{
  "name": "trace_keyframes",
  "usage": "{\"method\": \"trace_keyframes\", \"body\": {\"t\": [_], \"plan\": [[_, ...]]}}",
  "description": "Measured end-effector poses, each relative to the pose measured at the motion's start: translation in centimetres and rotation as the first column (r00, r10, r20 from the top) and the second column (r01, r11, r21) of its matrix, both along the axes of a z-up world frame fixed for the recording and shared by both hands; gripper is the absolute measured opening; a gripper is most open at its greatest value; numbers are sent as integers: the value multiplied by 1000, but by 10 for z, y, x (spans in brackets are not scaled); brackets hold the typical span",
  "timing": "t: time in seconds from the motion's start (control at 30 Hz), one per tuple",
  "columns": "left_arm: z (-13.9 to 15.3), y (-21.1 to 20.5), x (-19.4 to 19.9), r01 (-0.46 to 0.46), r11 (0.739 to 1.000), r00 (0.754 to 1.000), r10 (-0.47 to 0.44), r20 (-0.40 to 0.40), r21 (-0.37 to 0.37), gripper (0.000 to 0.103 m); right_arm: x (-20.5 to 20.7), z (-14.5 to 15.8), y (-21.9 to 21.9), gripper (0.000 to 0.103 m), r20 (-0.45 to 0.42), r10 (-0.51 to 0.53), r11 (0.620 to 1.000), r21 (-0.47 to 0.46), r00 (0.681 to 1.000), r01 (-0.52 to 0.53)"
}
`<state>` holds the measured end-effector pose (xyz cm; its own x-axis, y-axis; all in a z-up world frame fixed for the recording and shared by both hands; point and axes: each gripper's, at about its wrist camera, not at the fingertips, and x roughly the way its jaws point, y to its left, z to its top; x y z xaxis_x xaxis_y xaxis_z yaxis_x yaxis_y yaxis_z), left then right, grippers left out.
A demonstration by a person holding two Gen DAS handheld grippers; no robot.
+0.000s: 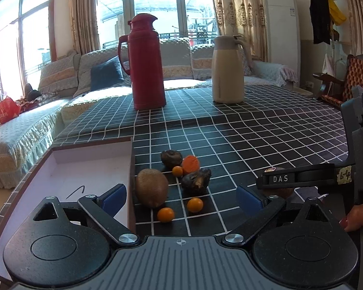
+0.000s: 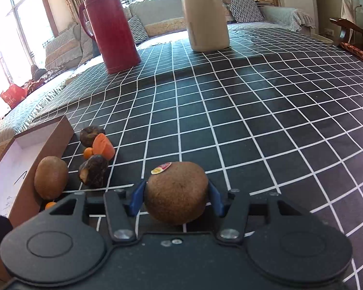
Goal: Organize fruits
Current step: 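Grasp another kiwi with the right gripper while the left returns to the fruit, then grasp a kumquat with the left gripper while the right holds the kiwi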
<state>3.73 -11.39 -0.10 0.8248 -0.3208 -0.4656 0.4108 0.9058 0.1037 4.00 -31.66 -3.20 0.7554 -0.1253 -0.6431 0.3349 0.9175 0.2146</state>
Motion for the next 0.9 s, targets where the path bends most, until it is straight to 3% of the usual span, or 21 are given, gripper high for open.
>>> {"method": "trace_keyframes", "body": {"t": [0.03,0.17,0.23,0.37,0.6,0.8,0.9], "plan": [[0,-6,2,13,1000,1000,-13,-8,2,97,-2,1,-2,55,2,-4,1000,-4,1000,4],[-4,-22,14,58,998,996,-58,-71,-12,76,-7,3,-12,55,8,-29,1000,-4,1000,29],[-9,-29,21,68,998,993,-68,-95,-5,72,-10,3,-18,55,4,-42,999,5,999,42],[-20,-44,34,87,996,986,-82,-145,29,47,-13,2,-26,54,-3,-50,998,25,999,50],[-31,-58,48,82,992,987,-67,-148,96,40,-16,-1,-33,54,-12,-68,997,42,998,68],[-33,-58,52,85,990,987,-69,-147,110,17,-14,-2,-28,55,-9,-48,998,31,999,48],[-34,-55,47,99,987,989,-83,-126,126,13,-12,-2,-26,55,-11,-43,999,22,999,43]]}}
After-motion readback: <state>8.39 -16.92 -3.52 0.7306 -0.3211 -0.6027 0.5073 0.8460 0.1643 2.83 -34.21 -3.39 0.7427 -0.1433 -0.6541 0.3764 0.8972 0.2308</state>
